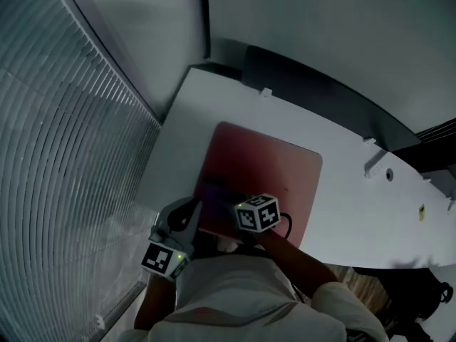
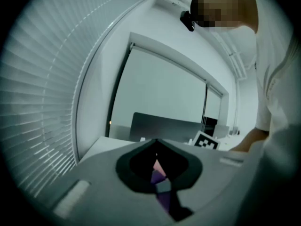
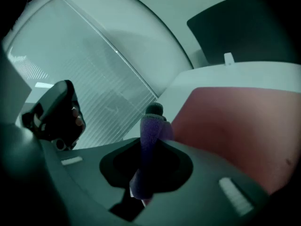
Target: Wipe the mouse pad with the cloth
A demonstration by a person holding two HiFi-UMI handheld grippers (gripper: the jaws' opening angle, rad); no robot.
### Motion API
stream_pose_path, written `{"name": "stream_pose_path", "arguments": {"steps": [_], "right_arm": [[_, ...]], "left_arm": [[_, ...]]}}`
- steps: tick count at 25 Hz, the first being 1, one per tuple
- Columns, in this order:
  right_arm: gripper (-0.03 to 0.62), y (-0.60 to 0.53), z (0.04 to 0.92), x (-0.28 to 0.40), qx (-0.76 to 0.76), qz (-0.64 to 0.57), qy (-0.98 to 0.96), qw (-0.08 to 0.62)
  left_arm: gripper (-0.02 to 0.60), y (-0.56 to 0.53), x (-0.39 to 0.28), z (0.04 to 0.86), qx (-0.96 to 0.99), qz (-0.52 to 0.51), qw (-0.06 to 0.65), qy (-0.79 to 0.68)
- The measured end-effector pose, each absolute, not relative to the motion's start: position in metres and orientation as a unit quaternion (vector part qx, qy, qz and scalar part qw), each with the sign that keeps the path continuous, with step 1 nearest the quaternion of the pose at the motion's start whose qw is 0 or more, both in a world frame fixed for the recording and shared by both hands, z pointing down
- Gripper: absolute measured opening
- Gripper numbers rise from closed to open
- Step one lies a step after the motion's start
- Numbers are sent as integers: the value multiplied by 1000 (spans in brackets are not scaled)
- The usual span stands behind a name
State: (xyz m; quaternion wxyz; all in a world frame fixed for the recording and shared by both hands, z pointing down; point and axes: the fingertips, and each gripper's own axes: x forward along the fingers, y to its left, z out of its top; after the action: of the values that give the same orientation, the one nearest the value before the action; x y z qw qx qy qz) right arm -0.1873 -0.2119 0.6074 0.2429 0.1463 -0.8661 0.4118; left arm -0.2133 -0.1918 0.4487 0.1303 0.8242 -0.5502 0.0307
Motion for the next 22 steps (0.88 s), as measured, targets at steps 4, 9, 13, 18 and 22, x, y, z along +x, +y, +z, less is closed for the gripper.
{"name": "stream_pose_path", "arguments": {"steps": [4, 9, 13, 18, 22], "right_arm": [[51, -206, 635, -239, 136, 452, -844, 256], [52, -211, 660, -228, 191, 445, -828, 284], [52, -224, 669, -192, 222, 454, -814, 286], [52, -230, 680, -133, 255, 467, -797, 285], [52, -228, 685, -87, 288, 481, -784, 268]], "left_arm": [[2, -181, -249, 448, 806, 33, 139, -575], [2, -170, -266, 445, 805, 32, 141, -576], [2, -180, -256, 452, 820, 39, 136, -555], [2, -201, -220, 448, 843, 37, 135, -519], [2, -213, -187, 448, 863, 39, 133, -487]]}}
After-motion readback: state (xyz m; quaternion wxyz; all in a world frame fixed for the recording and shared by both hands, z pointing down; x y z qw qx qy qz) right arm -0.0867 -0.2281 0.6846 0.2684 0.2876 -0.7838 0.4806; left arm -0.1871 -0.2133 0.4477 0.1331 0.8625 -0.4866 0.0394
